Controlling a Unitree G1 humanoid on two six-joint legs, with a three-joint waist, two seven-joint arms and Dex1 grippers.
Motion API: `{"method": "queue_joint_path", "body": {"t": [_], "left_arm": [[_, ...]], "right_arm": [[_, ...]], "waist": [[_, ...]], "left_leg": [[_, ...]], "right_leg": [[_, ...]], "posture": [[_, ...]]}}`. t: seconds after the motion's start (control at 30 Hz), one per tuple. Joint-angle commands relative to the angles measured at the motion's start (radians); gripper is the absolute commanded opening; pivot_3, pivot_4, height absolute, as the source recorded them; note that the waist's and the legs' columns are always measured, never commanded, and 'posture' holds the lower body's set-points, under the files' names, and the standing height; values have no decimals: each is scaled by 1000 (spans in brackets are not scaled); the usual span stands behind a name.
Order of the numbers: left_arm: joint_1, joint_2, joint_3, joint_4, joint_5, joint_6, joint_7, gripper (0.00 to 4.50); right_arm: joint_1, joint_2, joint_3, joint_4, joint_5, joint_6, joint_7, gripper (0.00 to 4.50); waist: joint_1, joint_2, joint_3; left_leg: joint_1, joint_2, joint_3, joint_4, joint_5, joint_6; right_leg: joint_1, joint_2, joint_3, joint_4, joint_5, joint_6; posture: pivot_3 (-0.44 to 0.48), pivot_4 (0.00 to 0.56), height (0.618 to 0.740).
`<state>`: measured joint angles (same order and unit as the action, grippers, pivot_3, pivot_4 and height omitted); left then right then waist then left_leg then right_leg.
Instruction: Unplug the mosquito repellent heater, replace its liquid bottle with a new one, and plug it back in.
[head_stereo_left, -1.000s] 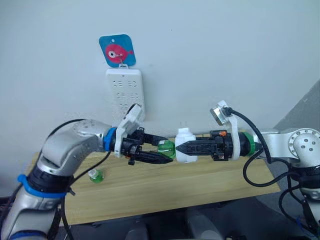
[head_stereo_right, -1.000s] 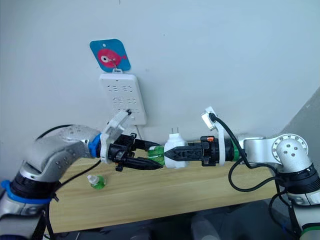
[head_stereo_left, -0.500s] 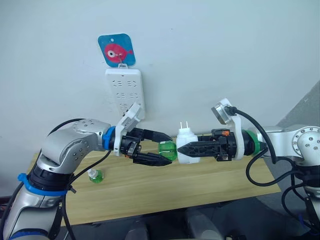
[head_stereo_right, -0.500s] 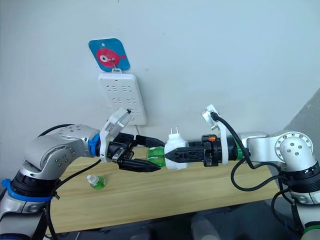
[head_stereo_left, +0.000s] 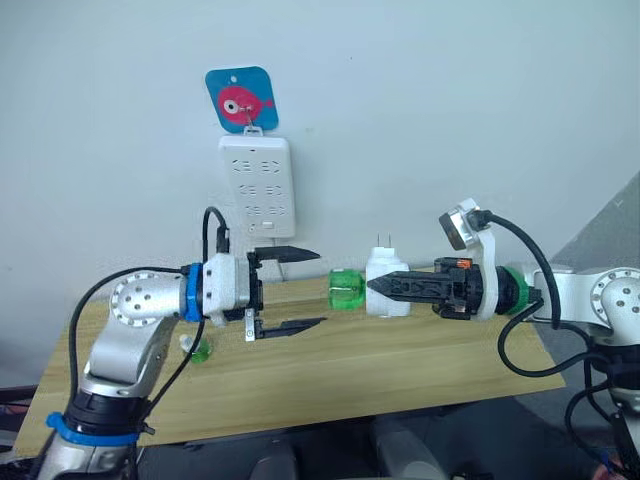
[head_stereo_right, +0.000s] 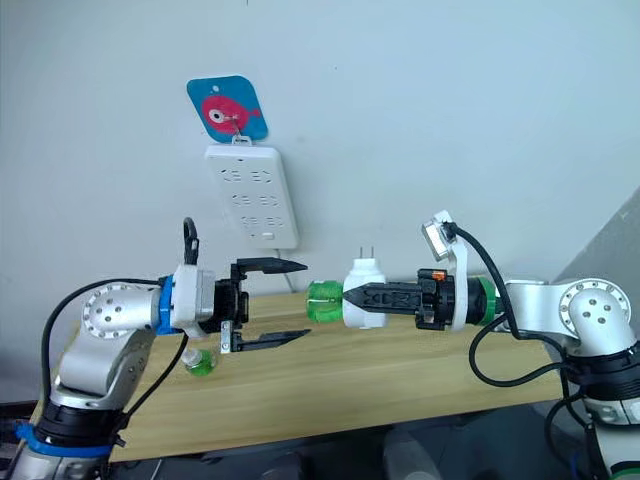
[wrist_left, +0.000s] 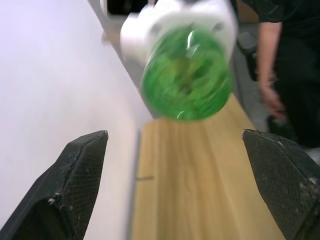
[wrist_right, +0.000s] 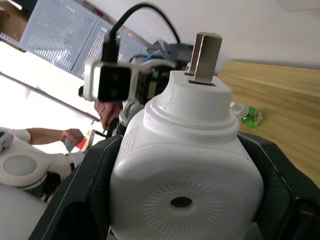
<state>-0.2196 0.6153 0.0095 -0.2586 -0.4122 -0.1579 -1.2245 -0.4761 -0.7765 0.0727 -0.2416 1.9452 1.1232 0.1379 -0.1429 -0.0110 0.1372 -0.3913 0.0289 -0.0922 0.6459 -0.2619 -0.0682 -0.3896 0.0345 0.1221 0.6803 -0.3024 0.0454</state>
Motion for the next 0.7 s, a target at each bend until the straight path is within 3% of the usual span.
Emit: {"method": "queue_joint_path", "body": {"t": [0.03, 0.2, 0.7], "left_arm": [[26, -21, 5, -2, 33, -83, 38, 4500], [57, -44, -35, 10, 57, -106, 58, 4500], [-25, -84, -97, 113, 85, -245, 47, 4500]], "right_arm": [[18, 6, -9, -48, 27, -41, -61, 3123], [36, 26, 9, -67, 27, -61, -112, 3123], [32, 38, 35, -81, 27, -41, -99, 3123]], "waist": [[0, 0, 0], [-3, 0, 0], [-2, 0, 1]], "left_leg": [[0, 0, 0, 0, 0, 0], [1, 0, 1, 0, 0, 0], [1, 0, 1, 0, 0, 0]], "right_leg": [[0, 0, 0, 0, 0, 0], [0, 0, 1, 0, 0, 0], [0, 0, 1, 0, 0, 0]], "posture": [[-161, 108, 740], [-166, 121, 740], [-166, 129, 740]]}}
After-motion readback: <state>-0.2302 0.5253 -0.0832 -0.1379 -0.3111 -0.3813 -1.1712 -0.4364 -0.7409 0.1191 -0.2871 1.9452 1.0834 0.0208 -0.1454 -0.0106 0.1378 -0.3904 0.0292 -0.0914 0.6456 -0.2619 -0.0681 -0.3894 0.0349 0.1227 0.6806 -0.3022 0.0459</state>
